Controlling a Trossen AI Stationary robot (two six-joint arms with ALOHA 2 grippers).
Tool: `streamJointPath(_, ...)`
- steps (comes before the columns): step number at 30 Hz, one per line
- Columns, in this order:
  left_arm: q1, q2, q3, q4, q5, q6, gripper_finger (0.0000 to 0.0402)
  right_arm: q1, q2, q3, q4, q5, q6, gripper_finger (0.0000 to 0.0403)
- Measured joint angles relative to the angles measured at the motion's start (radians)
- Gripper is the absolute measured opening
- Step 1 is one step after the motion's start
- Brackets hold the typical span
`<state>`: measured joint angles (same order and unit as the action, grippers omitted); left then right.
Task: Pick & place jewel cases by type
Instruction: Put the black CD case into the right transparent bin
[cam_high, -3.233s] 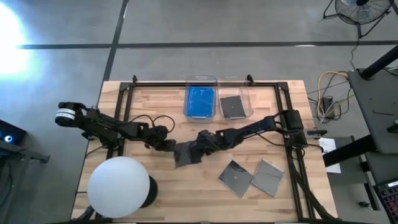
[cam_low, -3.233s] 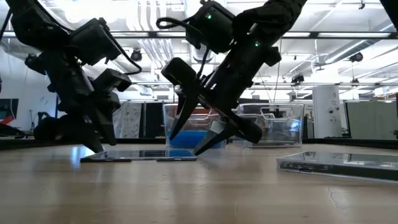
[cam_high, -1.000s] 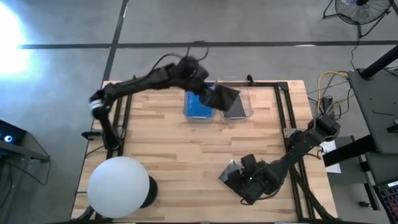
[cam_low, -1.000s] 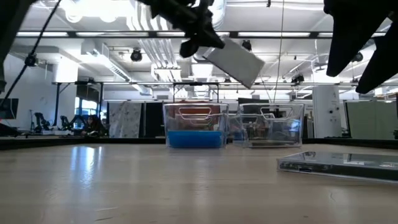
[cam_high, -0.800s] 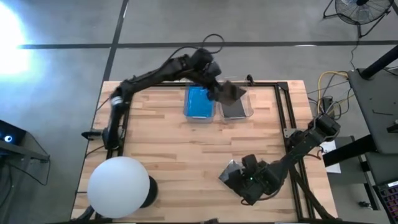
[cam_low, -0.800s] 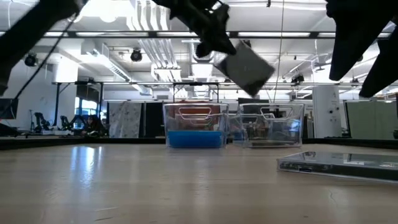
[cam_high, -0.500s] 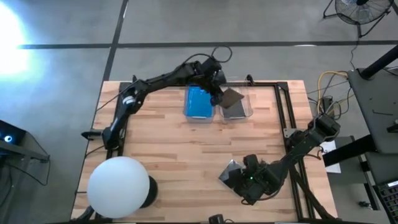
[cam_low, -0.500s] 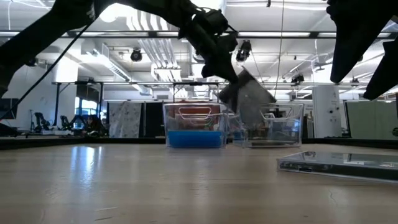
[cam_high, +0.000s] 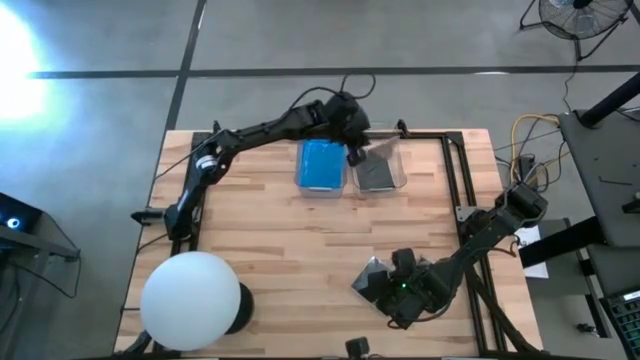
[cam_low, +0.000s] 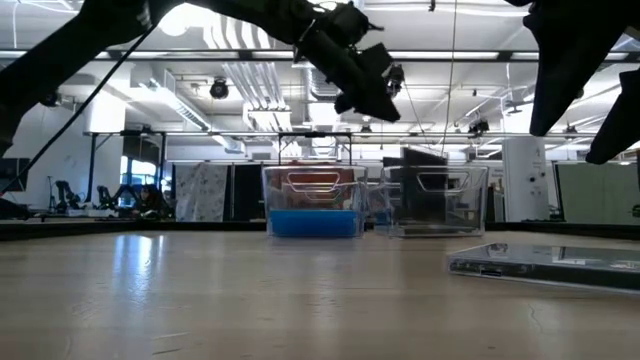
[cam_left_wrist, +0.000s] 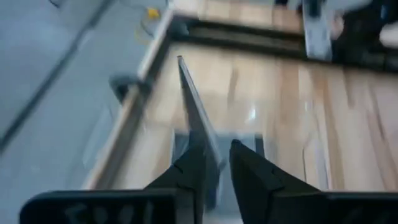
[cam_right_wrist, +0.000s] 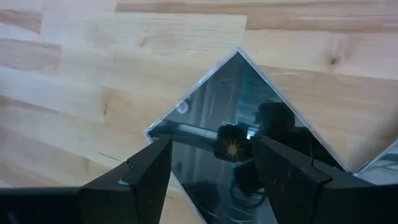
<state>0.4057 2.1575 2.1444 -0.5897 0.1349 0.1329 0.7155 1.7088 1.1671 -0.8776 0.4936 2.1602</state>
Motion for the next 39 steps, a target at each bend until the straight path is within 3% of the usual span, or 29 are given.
streamJointPath(2,0.001,-0.002,-0.001,0.052,-0.071,-0.014,0.0064,0.0,0.0,0.0,0.002,0.0,0.011,0.0219)
streamJointPath(6,0.003,-0.003,-0.003,0.141,-0.411,-0.021,0.007,0.0,0.0,0.0,0.002,0.0,0.035,0.0219)
streamJointPath(7,0.005,-0.007,-0.003,0.153,-0.443,-0.021,0.007,0.0,0.0,0.0,0.002,0.0,0.038,0.0219)
streamJointPath(11,-0.003,-0.037,-0.003,0.143,-0.285,-0.04,0.007,0.0,0.0,0.0,0.003,0.0,0.039,0.0219)
streamJointPath(17,-0.036,-0.031,-0.007,0.042,-0.182,-0.115,0.0071,0.0,0.0,-0.007,0.003,-0.004,0.039,0.0219)
streamJointPath(20,-0.072,-0.034,-0.005,-0.001,-0.066,-0.155,0.0071,0.005,0.0,-0.01,0.004,-0.029,0.04,0.0219)
streamJointPath(24,-0.142,-0.034,-0.006,-0.202,0.124,-0.104,0.0071,0.048,0.0,-0.011,-0.002,-0.041,0.069,0.0219)
streamJointPath(27,-0.206,-0.034,-0.027,-0.338,0.139,-0.044,0.0071,0.092,0.0,-0.011,-0.02,-0.107,0.124,0.0219)
streamJointPath(30,-0.28,-0.034,-0.082,-0.38,0.202,-0.032,0.0071,0.124,0.0,-0.027,0.071,-0.172,0.133,0.0219)
streamJointPath(33,-0.352,-0.034,-0.157,-0.364,0.314,-0.031,0.0071,0.147,0.006,-0.06,0.259,-0.19,0.14,0.0219)
streamJointPath(39,-0.451,-0.036,-0.35,-0.095,0.309,-0.101,0.0071,0.158,0.094,-0.09,0.441,-0.21,0.156,0.0219)
